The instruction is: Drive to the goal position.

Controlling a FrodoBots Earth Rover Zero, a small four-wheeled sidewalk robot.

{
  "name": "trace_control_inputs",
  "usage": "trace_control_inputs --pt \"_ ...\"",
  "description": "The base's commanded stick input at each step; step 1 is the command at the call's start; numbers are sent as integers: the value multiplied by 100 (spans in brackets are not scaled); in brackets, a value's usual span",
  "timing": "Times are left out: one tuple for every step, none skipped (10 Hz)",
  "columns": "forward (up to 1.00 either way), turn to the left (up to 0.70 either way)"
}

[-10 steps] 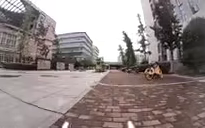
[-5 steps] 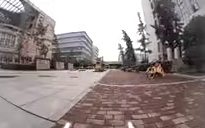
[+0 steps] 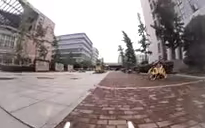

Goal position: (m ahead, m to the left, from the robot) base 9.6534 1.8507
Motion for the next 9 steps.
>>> trace_control_inputs --pt "45 0" --pt "45 0" --pt "45 0" --pt "45 0" --pt "45 0" --pt "45 0" --pt "45 0" --pt "45 0" --pt "45 0"
